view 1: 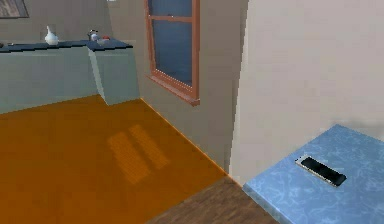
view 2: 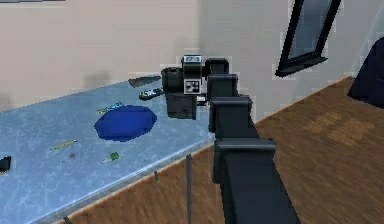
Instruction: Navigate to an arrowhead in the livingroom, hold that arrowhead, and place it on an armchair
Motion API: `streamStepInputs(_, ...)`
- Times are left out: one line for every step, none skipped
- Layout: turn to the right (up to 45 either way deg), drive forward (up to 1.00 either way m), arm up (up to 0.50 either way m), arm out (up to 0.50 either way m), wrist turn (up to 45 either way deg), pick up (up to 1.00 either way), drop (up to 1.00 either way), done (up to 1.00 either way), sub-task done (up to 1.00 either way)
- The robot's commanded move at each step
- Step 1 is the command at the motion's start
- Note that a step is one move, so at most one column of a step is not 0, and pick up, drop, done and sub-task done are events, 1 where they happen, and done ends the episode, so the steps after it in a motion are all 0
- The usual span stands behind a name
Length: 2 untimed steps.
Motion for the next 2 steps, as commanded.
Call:
streamStepInputs(0.0,0.00,0.00,0.00,-45.0,0.00,0.00,0.00,0.00)
streamStepInputs(0.0,0.00,0.00,0.00,-45.0,0.00,0.00,0.00,0.00)
